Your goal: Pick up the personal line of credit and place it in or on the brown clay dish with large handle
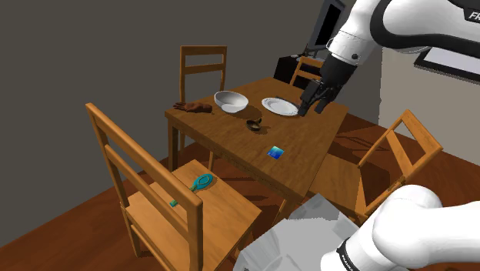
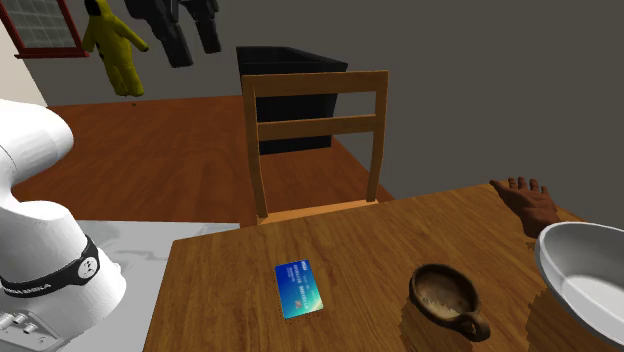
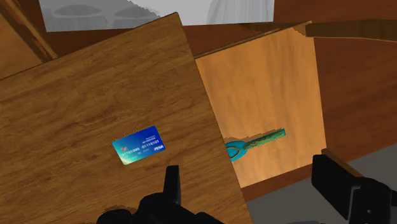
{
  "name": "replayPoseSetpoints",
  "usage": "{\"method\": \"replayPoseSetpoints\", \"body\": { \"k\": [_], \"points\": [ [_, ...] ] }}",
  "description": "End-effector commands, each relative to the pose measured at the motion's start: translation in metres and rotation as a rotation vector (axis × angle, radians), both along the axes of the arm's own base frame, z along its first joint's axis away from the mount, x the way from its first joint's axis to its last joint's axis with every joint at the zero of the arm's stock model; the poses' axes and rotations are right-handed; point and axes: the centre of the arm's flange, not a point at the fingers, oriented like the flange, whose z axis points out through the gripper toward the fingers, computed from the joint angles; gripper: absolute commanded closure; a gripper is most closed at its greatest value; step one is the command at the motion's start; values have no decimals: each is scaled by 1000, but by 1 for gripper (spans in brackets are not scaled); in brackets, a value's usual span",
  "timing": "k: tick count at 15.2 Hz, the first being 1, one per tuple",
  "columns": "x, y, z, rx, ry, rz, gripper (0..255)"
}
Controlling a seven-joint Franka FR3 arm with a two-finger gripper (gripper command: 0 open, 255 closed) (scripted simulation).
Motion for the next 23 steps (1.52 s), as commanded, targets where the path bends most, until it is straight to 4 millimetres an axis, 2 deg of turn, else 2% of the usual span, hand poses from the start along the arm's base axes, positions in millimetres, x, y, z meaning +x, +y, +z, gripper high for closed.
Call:
{"method": "replayPoseSetpoints", "body": {
  "k": [1,6,11,17,23],
  "points": [
    [0,0,0,0,0,0,0],
    [40,-2,-50,-23,8,-269,0],
    [78,-17,-100,-46,15,-538,0],
    [116,-48,-160,-74,24,-860,0],
    [141,-90,-219,-102,33,-1183,0]
  ]
}}
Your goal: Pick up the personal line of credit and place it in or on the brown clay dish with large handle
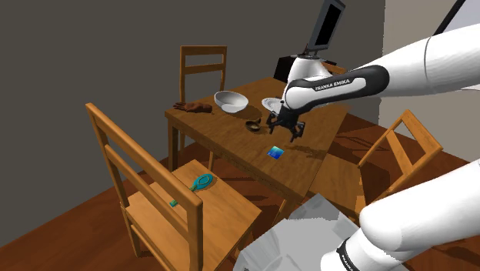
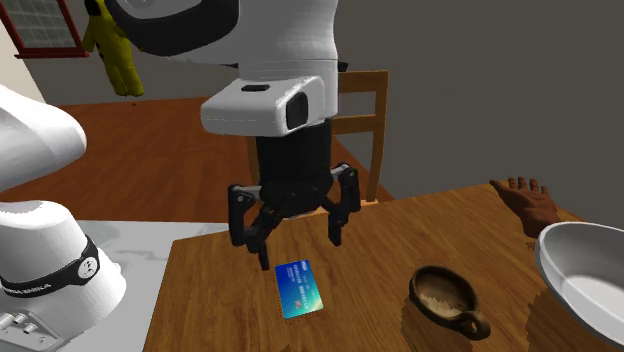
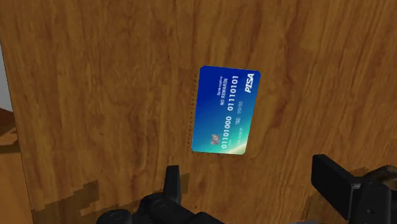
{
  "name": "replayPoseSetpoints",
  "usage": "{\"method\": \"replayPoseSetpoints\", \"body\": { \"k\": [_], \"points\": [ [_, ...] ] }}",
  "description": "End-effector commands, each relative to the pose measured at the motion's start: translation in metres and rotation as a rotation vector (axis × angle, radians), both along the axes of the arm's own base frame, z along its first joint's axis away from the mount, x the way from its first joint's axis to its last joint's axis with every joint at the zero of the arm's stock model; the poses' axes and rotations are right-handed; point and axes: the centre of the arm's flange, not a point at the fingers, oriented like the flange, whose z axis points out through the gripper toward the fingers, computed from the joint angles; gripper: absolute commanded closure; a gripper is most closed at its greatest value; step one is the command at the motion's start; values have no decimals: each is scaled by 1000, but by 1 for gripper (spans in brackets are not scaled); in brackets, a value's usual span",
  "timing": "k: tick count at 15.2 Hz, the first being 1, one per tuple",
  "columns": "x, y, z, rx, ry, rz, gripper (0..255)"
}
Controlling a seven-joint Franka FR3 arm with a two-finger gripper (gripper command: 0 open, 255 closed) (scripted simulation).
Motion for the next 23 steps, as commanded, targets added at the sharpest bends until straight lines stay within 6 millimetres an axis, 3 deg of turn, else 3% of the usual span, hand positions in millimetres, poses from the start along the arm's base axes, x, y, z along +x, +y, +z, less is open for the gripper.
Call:
{"method": "replayPoseSetpoints", "body": {
  "k": [1,10,18,19,23],
  "points": [
    [6,-16,-20,-9,2,-114,0],
    [8,-28,-68,-13,4,-160,0],
    [8,-28,-68,-13,4,-160,0],
    [8,-28,-68,-13,4,-160,255],
    [8,-28,-68,-13,4,-160,255]
  ]
}}
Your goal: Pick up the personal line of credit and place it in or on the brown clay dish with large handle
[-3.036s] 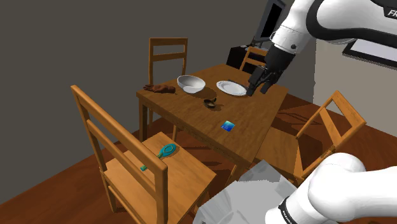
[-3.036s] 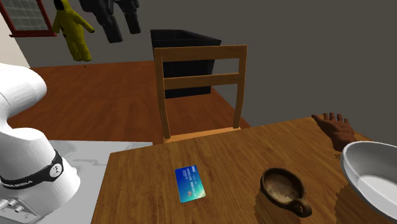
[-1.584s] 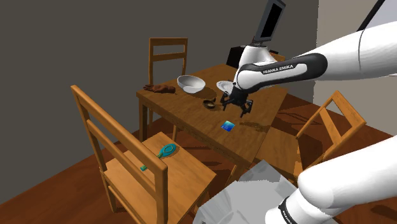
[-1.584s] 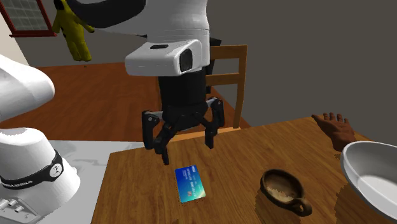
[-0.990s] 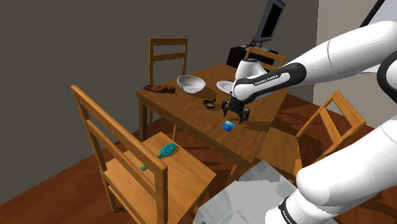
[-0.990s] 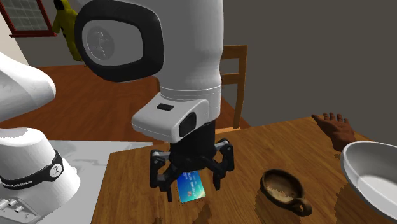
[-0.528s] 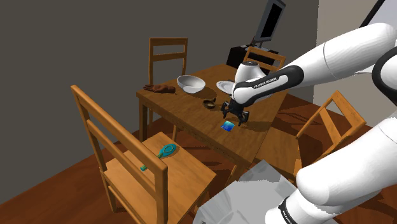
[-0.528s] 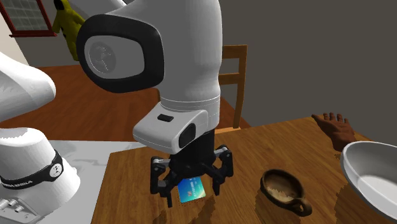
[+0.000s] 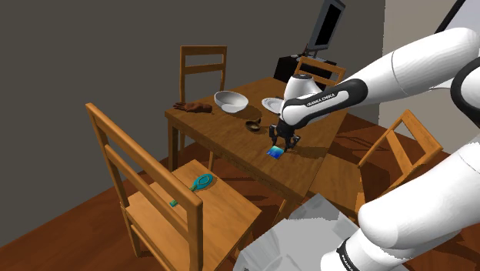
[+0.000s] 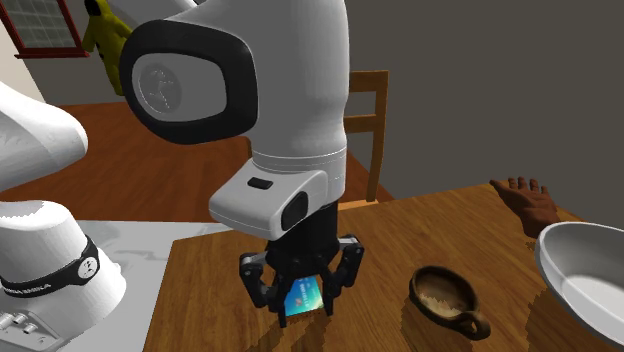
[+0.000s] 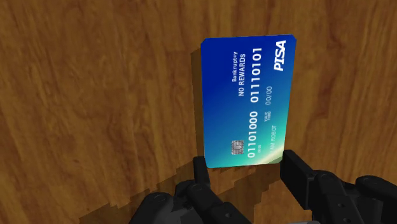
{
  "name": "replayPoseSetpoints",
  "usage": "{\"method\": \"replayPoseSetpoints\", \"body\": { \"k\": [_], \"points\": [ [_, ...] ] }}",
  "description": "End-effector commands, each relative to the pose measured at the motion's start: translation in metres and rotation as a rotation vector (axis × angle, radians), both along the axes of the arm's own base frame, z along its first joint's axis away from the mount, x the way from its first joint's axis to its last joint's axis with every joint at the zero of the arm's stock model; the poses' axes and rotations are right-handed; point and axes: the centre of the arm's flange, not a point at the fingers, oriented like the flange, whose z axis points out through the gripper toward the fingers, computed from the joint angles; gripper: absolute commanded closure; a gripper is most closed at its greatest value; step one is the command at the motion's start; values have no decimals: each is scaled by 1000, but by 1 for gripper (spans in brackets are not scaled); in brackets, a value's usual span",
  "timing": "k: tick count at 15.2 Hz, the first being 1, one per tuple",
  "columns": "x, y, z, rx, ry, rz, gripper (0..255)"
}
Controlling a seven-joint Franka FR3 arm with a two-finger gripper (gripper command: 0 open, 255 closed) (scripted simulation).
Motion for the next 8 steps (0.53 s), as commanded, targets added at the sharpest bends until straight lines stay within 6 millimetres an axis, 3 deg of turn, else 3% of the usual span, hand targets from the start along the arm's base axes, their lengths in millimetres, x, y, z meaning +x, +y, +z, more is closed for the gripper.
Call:
{"method": "replayPoseSetpoints", "body": {
  "k": [1,5,8],
  "points": [
    [-1,0,-1,1,4,-1,255],
    [0,0,-2,1,4,-1,255],
    [0,0,14,1,4,-1,255]
  ]
}}
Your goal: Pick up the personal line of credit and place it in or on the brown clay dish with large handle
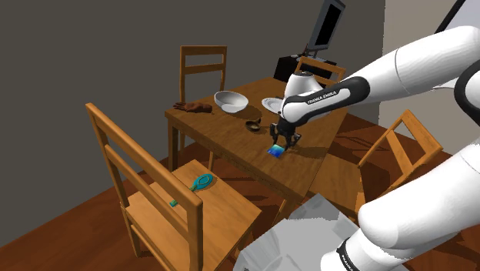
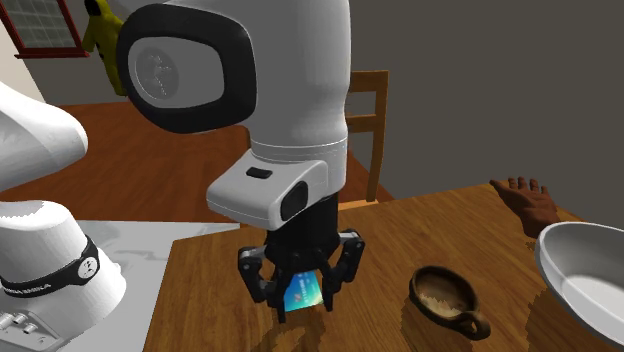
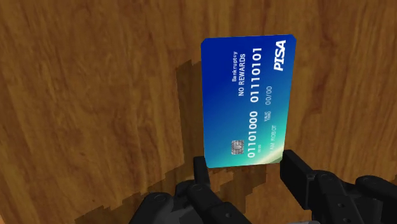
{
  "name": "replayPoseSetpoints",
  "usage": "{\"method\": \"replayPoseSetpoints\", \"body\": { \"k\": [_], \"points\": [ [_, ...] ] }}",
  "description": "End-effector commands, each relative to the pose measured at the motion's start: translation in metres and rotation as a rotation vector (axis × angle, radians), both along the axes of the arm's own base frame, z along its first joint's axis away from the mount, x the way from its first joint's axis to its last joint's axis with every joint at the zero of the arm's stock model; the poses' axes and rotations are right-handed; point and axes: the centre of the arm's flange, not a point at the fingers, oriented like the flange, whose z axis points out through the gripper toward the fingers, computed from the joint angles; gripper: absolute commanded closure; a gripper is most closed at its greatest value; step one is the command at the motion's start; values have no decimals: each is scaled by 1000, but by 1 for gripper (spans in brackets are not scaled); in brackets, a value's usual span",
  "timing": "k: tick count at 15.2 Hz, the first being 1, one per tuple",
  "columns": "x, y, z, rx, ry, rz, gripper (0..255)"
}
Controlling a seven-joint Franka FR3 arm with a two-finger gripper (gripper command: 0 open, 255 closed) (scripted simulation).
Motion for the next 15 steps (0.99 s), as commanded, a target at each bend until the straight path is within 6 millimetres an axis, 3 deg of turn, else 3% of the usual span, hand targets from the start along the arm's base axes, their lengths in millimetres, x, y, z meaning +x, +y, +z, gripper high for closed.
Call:
{"method": "replayPoseSetpoints", "body": {
  "k": [1,15],
  "points": [
    [0,0,10,0,1,0,255],
    [0,0,84,0,1,0,255]
  ]
}}
